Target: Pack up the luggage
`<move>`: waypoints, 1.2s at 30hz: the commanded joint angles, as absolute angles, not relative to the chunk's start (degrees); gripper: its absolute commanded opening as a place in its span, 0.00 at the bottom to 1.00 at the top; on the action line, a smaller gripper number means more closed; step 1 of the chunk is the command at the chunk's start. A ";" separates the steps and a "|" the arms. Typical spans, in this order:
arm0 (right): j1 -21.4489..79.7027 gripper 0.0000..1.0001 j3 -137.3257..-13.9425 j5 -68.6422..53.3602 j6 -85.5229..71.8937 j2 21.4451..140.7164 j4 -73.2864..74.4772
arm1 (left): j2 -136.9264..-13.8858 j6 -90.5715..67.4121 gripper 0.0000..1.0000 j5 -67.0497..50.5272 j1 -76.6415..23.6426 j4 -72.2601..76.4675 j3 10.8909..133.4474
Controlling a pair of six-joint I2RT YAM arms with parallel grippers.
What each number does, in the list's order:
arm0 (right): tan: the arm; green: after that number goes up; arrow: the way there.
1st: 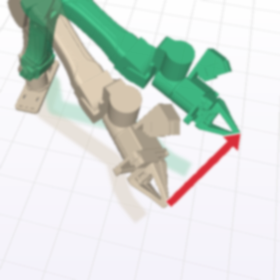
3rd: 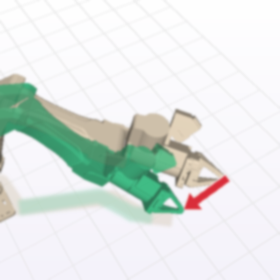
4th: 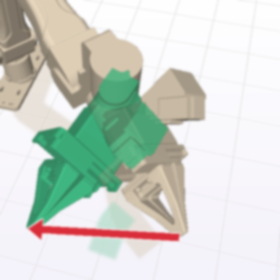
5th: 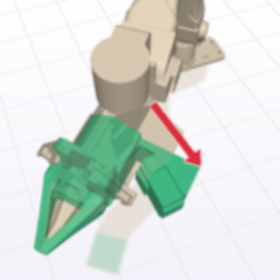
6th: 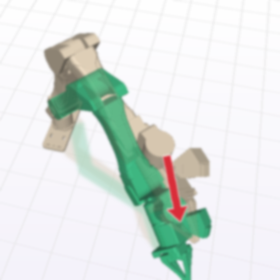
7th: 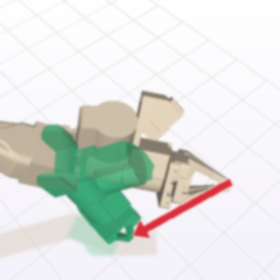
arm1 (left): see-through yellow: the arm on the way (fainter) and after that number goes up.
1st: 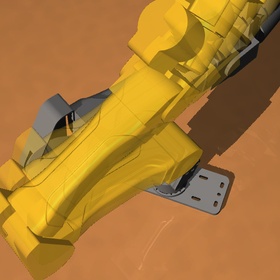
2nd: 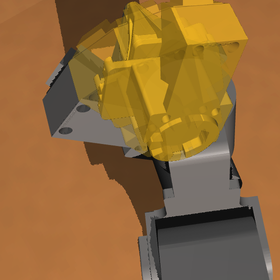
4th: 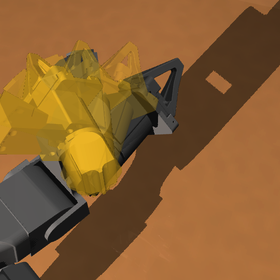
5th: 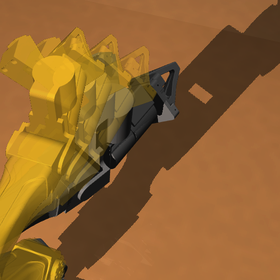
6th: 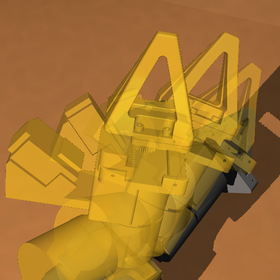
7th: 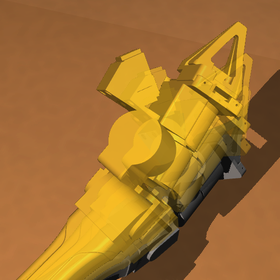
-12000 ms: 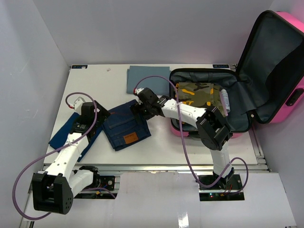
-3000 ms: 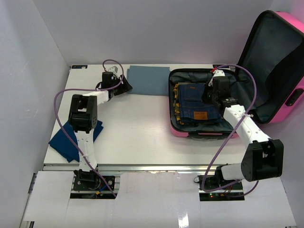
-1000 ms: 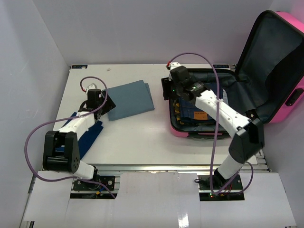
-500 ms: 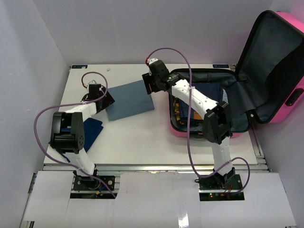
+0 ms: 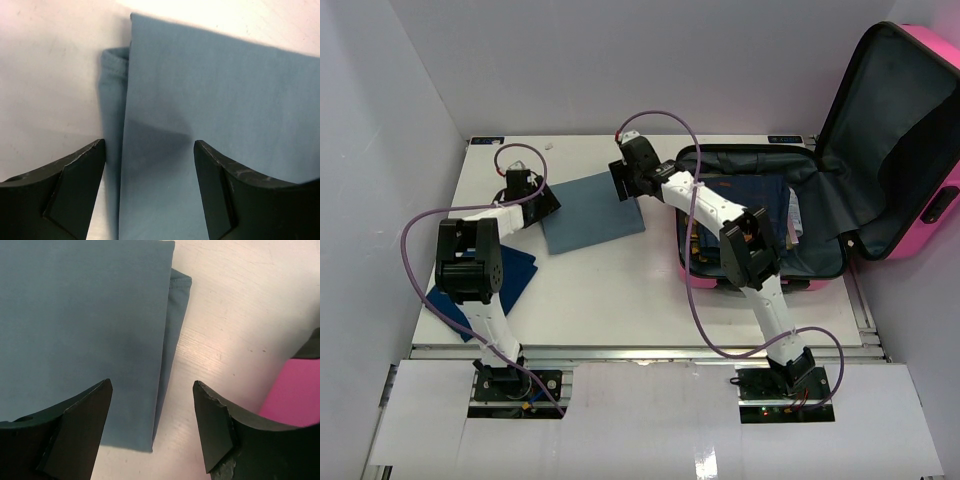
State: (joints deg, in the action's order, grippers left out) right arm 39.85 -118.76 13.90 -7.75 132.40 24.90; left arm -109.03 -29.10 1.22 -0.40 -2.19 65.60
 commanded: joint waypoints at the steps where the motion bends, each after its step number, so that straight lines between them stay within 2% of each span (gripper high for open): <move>1: 38.71 0.75 -122.83 15.76 -9.53 136.30 20.58 | -111.58 -28.12 0.80 -1.92 1.85 -0.60 67.68; 5: 37.53 0.81 -123.22 12.35 -10.82 138.85 18.66 | -112.84 -27.82 0.80 -2.97 1.85 -0.44 67.96; 15: 35.88 0.84 -126.30 7.95 -14.32 145.25 13.69 | -114.46 -26.47 0.69 -5.44 1.93 2.35 68.49; 23: 35.54 0.85 -127.18 3.69 -16.41 147.86 11.98 | -116.01 -26.02 0.41 -8.26 1.93 3.25 69.34; 26: 34.95 0.85 -123.27 1.40 -18.02 146.12 7.21 | -116.02 -26.04 0.27 -7.79 1.93 3.25 69.20; 29: 34.72 0.86 -120.71 -1.27 -18.27 145.26 3.42 | -116.10 -25.60 0.09 -8.07 1.93 3.18 69.17; 32: 34.38 0.86 -123.91 -1.46 -19.52 147.01 5.89 | -116.28 -25.25 0.01 -7.92 1.93 2.90 69.35; 36: 34.19 0.86 -123.76 0.21 -20.70 147.72 8.01 | -116.21 -24.98 0.00 -7.73 1.93 2.48 69.37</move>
State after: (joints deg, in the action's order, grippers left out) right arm 34.49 -122.37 0.78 -18.24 145.99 7.06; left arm -115.11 -25.94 -6.66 2.20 5.21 68.77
